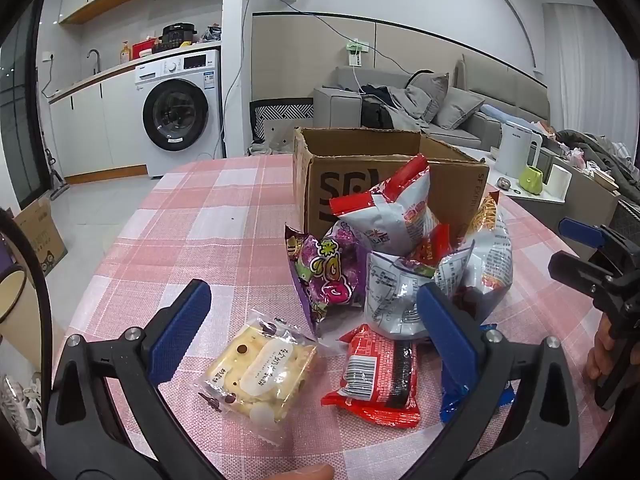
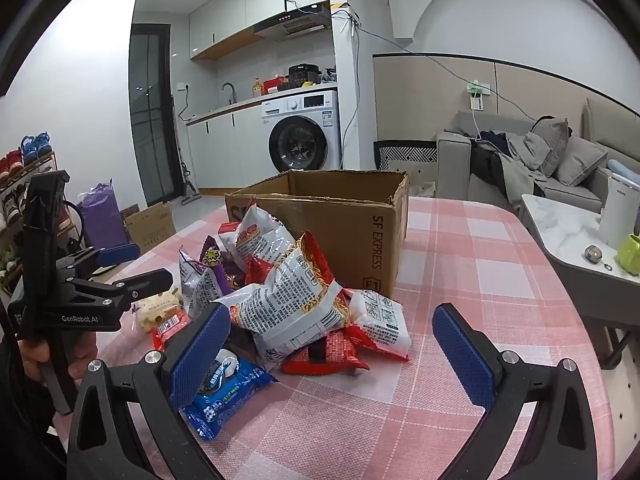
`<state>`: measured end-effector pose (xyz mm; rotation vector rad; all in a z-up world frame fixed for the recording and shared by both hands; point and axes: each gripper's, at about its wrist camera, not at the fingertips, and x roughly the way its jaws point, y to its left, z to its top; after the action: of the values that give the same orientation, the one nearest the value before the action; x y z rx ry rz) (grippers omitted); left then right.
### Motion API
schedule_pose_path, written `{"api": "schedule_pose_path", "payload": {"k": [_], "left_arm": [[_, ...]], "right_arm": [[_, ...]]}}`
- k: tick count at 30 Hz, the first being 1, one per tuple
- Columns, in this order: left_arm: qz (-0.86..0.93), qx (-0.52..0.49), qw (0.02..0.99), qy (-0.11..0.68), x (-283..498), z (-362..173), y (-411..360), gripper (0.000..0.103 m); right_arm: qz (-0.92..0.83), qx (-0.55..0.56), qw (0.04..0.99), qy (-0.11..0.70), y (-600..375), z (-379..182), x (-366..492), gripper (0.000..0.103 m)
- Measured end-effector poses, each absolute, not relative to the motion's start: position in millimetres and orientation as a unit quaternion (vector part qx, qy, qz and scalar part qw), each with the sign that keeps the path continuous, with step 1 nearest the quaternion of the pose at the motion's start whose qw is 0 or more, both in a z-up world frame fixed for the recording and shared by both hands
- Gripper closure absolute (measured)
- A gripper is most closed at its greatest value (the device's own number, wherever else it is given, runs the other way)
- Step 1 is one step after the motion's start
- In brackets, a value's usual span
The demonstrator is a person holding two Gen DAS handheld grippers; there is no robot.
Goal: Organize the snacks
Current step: 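Move the left gripper toward the cream-coloured cake pack on the table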
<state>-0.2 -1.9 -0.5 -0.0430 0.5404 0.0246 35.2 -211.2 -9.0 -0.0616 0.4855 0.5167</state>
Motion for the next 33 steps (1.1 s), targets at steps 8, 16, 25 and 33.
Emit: {"api": "schedule_pose_path", "payload": {"k": [8,16,25,33], "left_arm": [[0.007,-0.027,0.961,0.276,2.9,-1.3,0.2,0.001],[-0.005,-0.033,0.958,0.286,9.9,-4.0,1.0,0.001],[-0.023,-0.038,0.952,0.304,20.8,-9.1,-0.2,0.001],[-0.015,-0.019,0.947,0.321,26.2,-15.2,6.8,0.001]], "right_arm": [[0.252,-0.039,0.935,0.247,-211.8,-9.8,36.4,0.000],[0.238,-0.054,0.931,0.270,-201.6,-15.6,45.5,0.000],[0.258,-0.067,0.920,0.286,-185.2,-19.8,51.3,0.000],[0.287,-0.067,0.902,0.315,-169.0,-23.8,61.7,0.000]]}}
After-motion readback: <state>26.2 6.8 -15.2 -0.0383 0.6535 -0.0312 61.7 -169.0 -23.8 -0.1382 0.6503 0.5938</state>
